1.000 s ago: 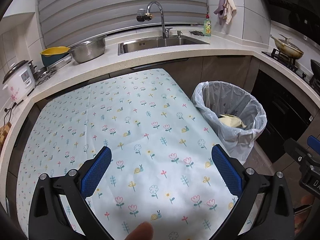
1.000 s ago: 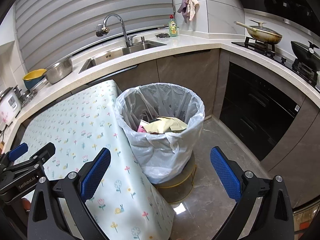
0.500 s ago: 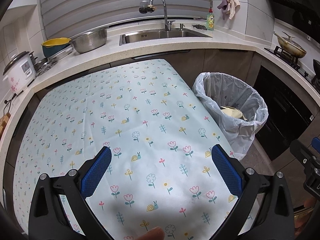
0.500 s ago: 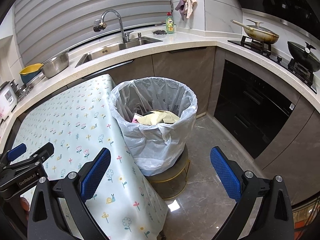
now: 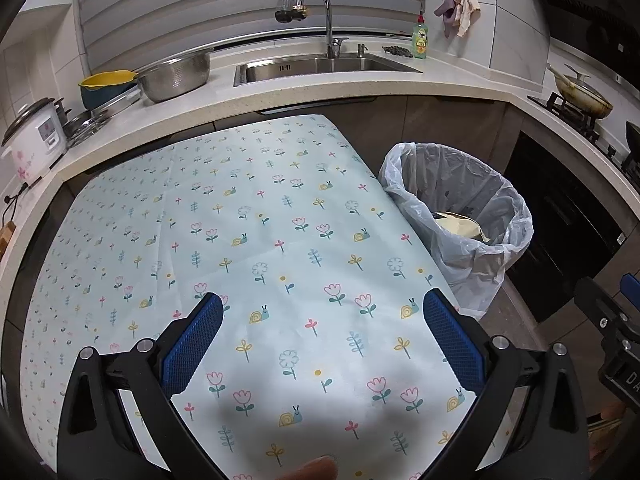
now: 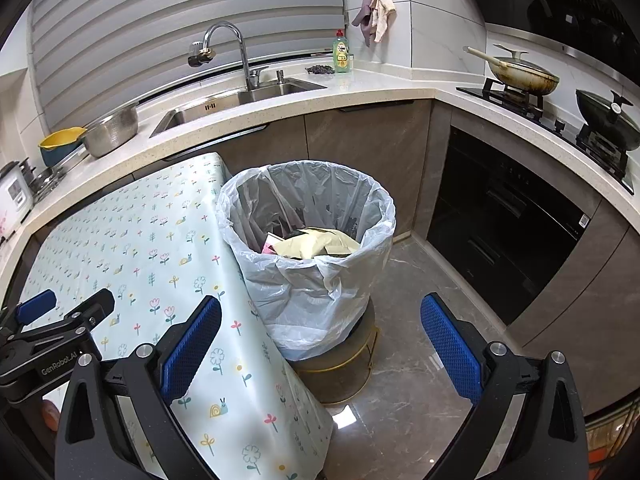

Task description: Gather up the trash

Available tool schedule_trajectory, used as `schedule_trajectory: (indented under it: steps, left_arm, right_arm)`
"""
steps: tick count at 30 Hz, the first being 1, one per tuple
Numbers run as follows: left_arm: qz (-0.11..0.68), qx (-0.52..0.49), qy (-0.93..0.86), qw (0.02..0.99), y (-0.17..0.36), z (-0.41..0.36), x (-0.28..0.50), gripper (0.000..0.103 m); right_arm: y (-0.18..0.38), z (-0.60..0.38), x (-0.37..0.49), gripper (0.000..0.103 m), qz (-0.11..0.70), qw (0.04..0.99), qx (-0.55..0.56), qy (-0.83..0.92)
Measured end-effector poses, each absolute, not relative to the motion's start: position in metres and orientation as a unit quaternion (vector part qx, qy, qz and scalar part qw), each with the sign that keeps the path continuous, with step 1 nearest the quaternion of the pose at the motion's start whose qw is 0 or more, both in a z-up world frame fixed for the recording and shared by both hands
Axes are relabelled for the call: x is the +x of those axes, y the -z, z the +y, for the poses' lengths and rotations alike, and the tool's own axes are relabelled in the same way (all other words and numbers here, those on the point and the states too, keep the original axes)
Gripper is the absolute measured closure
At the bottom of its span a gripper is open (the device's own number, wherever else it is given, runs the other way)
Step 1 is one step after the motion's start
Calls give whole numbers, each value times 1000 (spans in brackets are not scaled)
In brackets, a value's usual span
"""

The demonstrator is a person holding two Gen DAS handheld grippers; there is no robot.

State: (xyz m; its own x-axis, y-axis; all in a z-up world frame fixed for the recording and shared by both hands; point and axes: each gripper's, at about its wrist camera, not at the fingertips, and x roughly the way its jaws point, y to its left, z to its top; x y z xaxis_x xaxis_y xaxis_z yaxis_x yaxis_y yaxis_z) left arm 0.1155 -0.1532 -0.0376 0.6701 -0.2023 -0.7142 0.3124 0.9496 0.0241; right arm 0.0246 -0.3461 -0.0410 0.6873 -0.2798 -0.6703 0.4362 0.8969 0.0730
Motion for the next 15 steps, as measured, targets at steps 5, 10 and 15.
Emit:
schedule_trajectory:
  steps: [5, 10, 15]
  left_arm:
    - [382, 73, 140, 910, 39, -155, 117, 7]
    - [384, 70, 136, 911, 40, -155, 120, 7]
    - [385, 70, 135, 910, 41, -157, 122, 7]
  right_arm:
    - [43, -349, 27, 7, 345, 910, 116, 196]
    - [46, -351, 29, 7, 348, 910, 117, 195]
    - [48, -351, 32, 7, 349, 909, 118, 194]
